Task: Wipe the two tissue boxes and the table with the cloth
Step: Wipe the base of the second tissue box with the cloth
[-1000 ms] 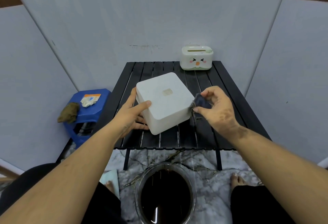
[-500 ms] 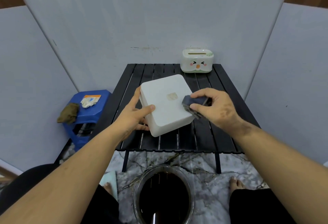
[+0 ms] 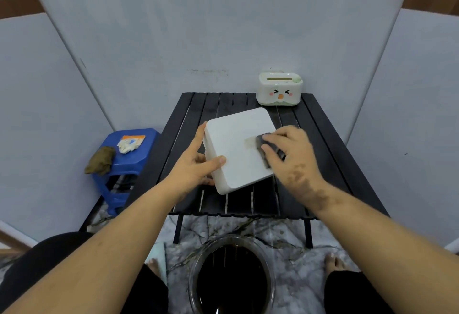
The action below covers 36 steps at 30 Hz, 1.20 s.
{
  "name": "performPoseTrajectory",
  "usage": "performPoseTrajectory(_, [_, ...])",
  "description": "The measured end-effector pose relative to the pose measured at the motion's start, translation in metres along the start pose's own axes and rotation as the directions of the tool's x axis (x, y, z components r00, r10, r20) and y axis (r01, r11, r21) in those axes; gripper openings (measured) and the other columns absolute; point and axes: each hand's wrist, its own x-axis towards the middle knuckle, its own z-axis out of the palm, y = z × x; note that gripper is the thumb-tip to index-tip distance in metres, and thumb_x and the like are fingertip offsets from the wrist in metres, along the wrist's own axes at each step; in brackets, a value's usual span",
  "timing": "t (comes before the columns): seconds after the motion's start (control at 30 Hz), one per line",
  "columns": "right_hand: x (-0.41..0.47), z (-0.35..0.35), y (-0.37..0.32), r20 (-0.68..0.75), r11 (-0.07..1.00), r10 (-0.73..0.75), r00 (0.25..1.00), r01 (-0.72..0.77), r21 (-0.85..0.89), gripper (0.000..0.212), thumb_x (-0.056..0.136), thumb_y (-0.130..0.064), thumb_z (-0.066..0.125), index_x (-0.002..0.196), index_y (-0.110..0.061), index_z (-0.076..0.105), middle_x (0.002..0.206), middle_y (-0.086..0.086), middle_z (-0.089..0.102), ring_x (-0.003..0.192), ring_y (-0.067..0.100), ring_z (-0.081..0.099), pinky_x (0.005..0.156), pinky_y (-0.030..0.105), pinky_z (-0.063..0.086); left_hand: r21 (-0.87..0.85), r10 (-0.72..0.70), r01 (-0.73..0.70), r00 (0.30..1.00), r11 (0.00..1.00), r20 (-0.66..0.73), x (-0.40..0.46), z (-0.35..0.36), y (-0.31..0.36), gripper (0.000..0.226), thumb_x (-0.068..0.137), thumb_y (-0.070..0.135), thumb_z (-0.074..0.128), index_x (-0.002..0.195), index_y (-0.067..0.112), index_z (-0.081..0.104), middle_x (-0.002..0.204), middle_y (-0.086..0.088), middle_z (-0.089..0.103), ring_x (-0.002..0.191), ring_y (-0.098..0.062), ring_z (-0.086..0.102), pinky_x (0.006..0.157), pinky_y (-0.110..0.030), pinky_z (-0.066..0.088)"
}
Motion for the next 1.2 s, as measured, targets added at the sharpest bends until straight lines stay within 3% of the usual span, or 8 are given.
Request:
performPoseTrajectory(0.17, [-0.003, 0.021, -0.021, 0.198, 0.946, -0.324, 0.925, 0.311, 0.095, 0.022, 0.088, -0.021, 0.065, 0.107, -0.012, 0.073, 0.103, 0.007, 0.060, 0.096, 0.021, 0.052, 0.090, 0.019, 0.039, -0.005, 0.025, -0.025, 1.000, 1.000, 0.006, -0.001, 0.000, 0.001, 0.088, 0.090, 0.020, 0.078, 0.141, 0.070, 0.026, 0.105, -0.019, 0.067, 0.100, -0.028, 0.073, 0.080, -0.046, 0.064])
performPoseTrajectory(0.33, [0.023, 0.003, 0.004, -0.035, 0.999, 0.036, 0.999, -0.037, -0.021, 0.017, 0.088, -0.012, 0.067, 0.104, -0.010, 0.073, 0.102, 0.006, 0.057, 0.097, 0.028, 0.053, 0.084, 0.018, 0.044, 0.006, 0.026, -0.025, 1.000, 1.000, -0.017, -0.001, 0.005, 0.000, 0.089, 0.072, 0.040, 0.083, 0.128, 0.083, 0.029, 0.108, -0.019, 0.064, 0.107, -0.033, 0.070, 0.084, -0.053, 0.063])
performPoseTrajectory(0.4, [0.019, 0.016, -0.012, -0.009, 0.999, -0.042, 0.999, 0.041, -0.027, 0.018, 0.089, -0.014, 0.064, 0.104, -0.010, 0.073, 0.104, 0.009, 0.056, 0.099, 0.026, 0.050, 0.085, 0.033, 0.048, 0.018, 0.041, -0.040, 0.999, 0.999, -0.019, 0.001, 0.005, -0.001, 0.092, 0.076, 0.034, 0.083, 0.137, 0.077, 0.028, 0.106, -0.016, 0.063, 0.104, -0.031, 0.070, 0.082, -0.049, 0.064])
performPoseTrajectory(0.53, [0.026, 0.020, -0.027, 0.179, 0.930, -0.367, 0.913, 0.355, 0.096, 0.022, 0.089, -0.018, 0.065, 0.108, -0.012, 0.073, 0.104, 0.009, 0.059, 0.096, 0.019, 0.049, 0.089, 0.025, 0.042, 0.026, 0.086, -0.086, 0.996, 0.996, -0.002, 0.001, 0.004, 0.000, 0.094, 0.085, 0.022, 0.082, 0.151, 0.061, 0.028, 0.103, -0.013, 0.062, 0.092, -0.023, 0.070, 0.078, -0.039, 0.063])
performPoseTrajectory(0.7, [0.049, 0.001, -0.002, -0.119, 0.999, 0.032, 0.992, -0.033, -0.011, 0.020, 0.089, -0.012, 0.065, 0.107, -0.006, 0.072, 0.106, 0.010, 0.057, 0.100, 0.017, 0.049, 0.088, 0.036, 0.050, 0.119, 0.133, -0.133, 0.991, 0.984, 0.002, -0.001, 0.007, 0.007, 0.092, 0.072, 0.046, 0.081, 0.136, 0.080, 0.024, 0.114, -0.004, 0.059, 0.094, -0.022, 0.066, 0.087, -0.043, 0.062])
performPoseTrajectory(0.9, [0.032, 0.024, -0.044, 0.147, 0.938, -0.346, 0.927, 0.338, 0.078, 0.026, 0.090, -0.021, 0.058, 0.108, -0.009, 0.072, 0.104, 0.011, 0.059, 0.097, 0.021, 0.049, 0.088, 0.025, 0.041, 0.121, 0.186, -0.185, 0.983, 0.975, 0.010, 0.000, 0.009, 0.003, 0.094, 0.076, 0.038, 0.080, 0.144, 0.071, 0.023, 0.100, 0.004, 0.063, 0.082, -0.011, 0.062, 0.083, -0.034, 0.060])
performPoseTrajectory(1.07, [0.055, 0.002, -0.002, -0.114, 0.998, -0.058, 0.992, 0.057, -0.009, 0.021, 0.090, -0.014, 0.062, 0.108, -0.009, 0.072, 0.103, 0.010, 0.056, 0.097, 0.019, 0.048, 0.087, 0.043, 0.048, 0.178, 0.186, -0.190, 0.982, 0.966, 0.037, -0.003, 0.009, 0.010, 0.091, 0.082, 0.038, 0.078, 0.139, 0.077, 0.018, 0.109, 0.018, 0.058, 0.080, -0.001, 0.060, 0.087, -0.029, 0.056])
performPoseTrajectory(1.2, [0.034, 0.018, -0.036, 0.021, 0.955, -0.294, 0.956, 0.292, 0.054, 0.027, 0.090, -0.020, 0.056, 0.108, -0.008, 0.072, 0.106, 0.013, 0.057, 0.095, 0.031, 0.053, 0.083, 0.038, 0.048, 0.148, 0.183, -0.184, 0.983, 0.972, 0.022, -0.001, 0.009, 0.008, 0.096, 0.084, 0.028, 0.083, 0.148, 0.067, 0.022, 0.104, 0.010, 0.062, 0.077, -0.003, 0.061, 0.080, -0.024, 0.055])
